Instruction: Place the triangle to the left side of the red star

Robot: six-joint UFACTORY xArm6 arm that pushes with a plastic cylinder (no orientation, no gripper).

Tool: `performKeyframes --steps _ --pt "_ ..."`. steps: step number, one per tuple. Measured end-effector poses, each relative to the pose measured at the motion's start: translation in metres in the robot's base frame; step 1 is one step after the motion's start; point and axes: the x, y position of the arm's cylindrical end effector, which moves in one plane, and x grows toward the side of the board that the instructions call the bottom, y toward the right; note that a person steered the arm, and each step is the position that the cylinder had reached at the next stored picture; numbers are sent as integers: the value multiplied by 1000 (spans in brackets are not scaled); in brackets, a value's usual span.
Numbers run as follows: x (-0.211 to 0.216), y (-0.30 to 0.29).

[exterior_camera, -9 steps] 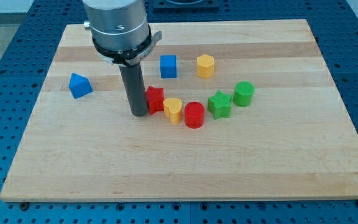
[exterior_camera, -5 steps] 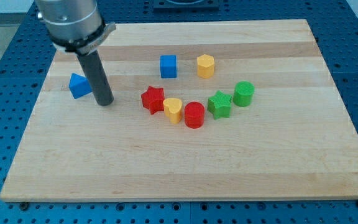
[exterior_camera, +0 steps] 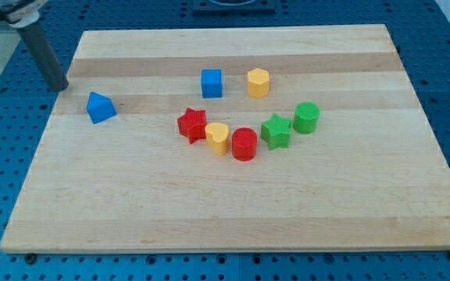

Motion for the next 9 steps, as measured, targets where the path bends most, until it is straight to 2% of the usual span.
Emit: performKeyframes --steps 1,5,9 --pt "10 7" --pt "69 122" --pt "77 166"
